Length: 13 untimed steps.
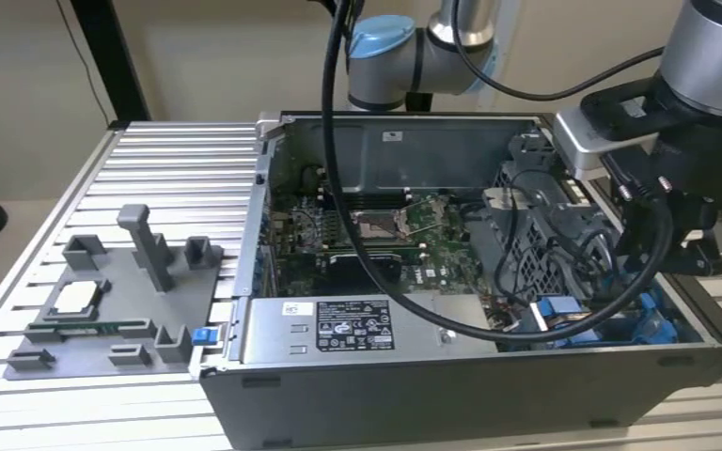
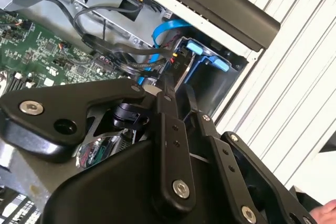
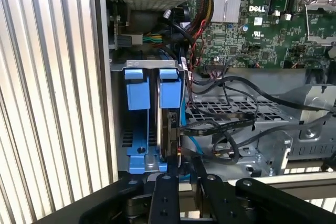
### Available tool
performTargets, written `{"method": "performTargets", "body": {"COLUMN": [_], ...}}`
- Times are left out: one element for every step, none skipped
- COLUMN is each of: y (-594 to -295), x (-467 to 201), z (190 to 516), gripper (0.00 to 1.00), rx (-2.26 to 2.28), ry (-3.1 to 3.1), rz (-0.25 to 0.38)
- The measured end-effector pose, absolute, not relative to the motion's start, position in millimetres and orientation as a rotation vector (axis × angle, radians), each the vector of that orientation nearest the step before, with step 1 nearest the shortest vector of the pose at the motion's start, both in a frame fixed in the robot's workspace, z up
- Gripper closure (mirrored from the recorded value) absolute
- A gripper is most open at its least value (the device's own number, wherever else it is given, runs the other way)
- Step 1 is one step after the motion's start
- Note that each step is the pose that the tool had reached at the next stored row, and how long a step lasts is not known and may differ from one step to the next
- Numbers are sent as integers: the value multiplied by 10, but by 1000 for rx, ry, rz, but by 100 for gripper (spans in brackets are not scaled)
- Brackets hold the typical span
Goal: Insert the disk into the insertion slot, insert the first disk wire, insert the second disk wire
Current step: 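Insert the second disk wire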
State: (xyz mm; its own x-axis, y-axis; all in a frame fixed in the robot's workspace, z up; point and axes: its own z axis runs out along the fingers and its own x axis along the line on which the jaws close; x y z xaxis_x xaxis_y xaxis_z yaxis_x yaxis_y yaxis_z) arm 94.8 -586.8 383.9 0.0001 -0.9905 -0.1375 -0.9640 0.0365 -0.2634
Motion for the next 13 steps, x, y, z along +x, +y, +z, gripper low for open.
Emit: {"method": "performTargets", "body": {"y": [-5868, -5868, -5868, -5868, -5868, -5868, -5868, -5868, -5868, -5868, -5868, -5868, -5868], "x": [948, 948, 948, 948, 948, 948, 948, 948, 948, 948, 948, 948, 948], "z": [3839, 3839, 3839, 3840, 3840, 3840, 3841, 3841, 3841, 3841, 3841, 3842, 3842], "gripper": [0, 0, 0, 0, 0, 0, 0, 0, 0, 0, 0, 0, 0], "rx": [-1997, -1998, -1997, -1998, -1998, -1997, -1998, -1998, -1998, -1998, -1998, -1998, -1998], "ry": [2035, 2035, 2035, 2035, 2035, 2035, 2035, 2035, 2035, 2035, 2035, 2035, 2035], "rz": [-134, -134, -134, -134, -134, -134, -134, -134, -134, -134, -134, -134, -134]}}
